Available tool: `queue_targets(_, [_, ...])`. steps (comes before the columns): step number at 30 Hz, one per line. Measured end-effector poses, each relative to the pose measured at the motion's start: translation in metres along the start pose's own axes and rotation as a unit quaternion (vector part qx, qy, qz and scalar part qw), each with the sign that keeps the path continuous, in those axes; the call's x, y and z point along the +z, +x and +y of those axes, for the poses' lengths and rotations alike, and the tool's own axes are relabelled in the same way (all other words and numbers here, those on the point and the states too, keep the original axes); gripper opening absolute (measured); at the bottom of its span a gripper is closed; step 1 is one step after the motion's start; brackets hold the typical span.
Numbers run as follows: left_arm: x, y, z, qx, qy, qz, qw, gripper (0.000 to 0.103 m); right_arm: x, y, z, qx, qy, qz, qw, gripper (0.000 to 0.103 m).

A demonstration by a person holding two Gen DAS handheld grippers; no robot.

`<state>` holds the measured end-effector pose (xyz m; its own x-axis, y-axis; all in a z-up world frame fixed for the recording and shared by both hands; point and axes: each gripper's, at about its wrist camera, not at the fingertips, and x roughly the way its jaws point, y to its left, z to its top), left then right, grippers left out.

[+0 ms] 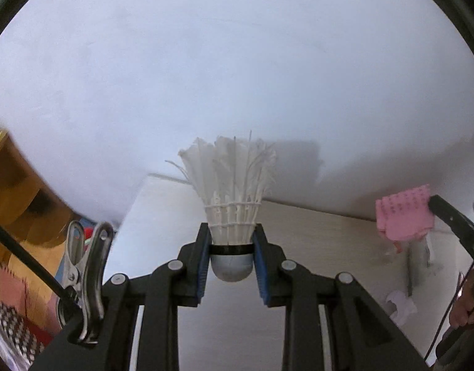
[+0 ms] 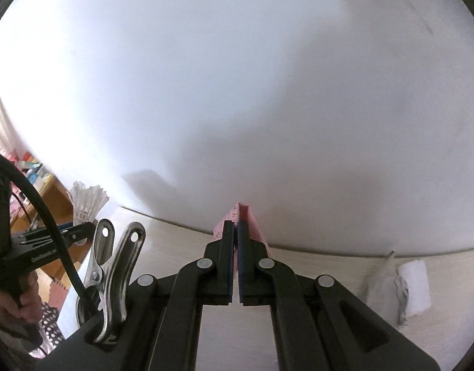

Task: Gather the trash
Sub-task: 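Carry the shuttlecock and pink cloth with both tools toward the red bucket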

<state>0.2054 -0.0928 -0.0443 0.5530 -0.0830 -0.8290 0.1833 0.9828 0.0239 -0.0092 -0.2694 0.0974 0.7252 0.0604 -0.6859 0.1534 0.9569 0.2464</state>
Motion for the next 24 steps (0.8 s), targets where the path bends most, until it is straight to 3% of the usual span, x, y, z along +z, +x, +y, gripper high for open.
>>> queue_targets(5, [-0.017,-0.021,0.04,0.041,-0.027,-0.014,0.9987,0.027,0.001,-0.015,0.016,0.034,-0.013,-0.006,0.999,0.002])
queue_targets(14, [-0.036,-0.052,0.112,0.078,-0.088,-0.019,0.9929,0.027,0.024,-0.01,0.067,0.086,-0.067,-0.002,0.994,0.002])
queue_targets(17, [-0.036,-0.072,0.156,0.088,-0.101,-0.024,0.9907,0.027,0.033,-0.005,0.094,0.107,-0.077,0.004,0.991,0.002])
queue_targets(24, [-0.044,-0.095,0.214,0.101,-0.13,-0.024,0.986,0.027,0.02,0.012,0.172,0.155,-0.137,0.017,0.978,0.002])
